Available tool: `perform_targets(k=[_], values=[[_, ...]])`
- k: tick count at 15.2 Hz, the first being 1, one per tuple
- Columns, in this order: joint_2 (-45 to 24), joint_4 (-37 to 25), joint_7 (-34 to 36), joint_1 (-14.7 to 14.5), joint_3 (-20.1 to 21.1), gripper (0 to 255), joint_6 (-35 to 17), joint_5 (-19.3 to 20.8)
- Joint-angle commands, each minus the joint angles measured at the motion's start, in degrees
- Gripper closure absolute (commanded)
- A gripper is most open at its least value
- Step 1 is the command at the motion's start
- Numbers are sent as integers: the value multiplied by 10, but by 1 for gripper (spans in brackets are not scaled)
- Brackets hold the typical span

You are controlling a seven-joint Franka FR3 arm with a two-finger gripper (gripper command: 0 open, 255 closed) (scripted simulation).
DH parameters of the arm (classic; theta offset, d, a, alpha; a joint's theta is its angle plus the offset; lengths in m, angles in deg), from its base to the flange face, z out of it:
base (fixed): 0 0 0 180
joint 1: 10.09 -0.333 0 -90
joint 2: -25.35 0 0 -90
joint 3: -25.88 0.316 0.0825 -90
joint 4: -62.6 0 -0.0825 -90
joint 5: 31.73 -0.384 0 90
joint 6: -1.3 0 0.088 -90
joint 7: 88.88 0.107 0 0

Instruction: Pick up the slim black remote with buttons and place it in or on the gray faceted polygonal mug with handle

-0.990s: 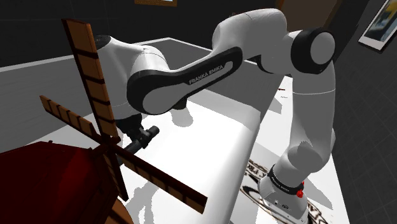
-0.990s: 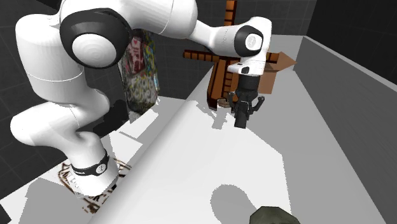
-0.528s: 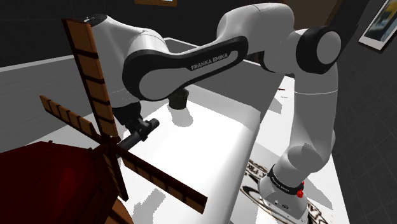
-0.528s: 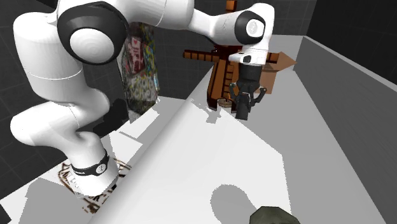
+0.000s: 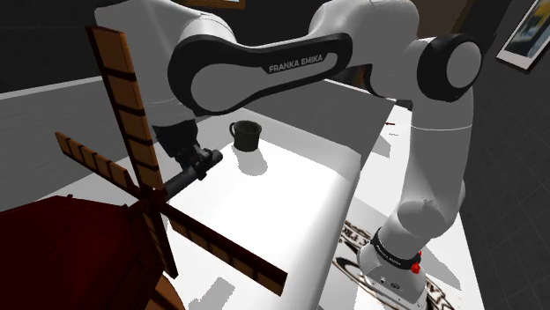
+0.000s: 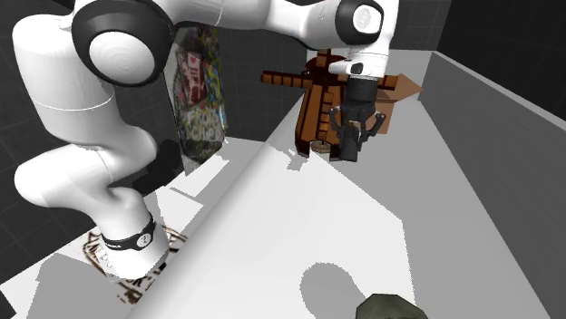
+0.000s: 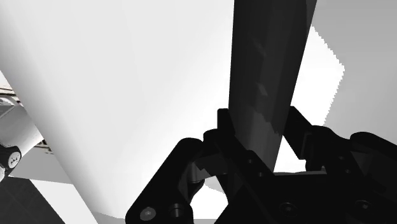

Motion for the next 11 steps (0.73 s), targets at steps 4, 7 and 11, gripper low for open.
perform_targets(k=[4, 7, 11], values=[[37, 43, -65, 83, 5, 255, -33, -17], [52, 59, -106, 126, 2, 255, -49, -23], [62, 70, -157, 174, -7, 255, -66, -24]])
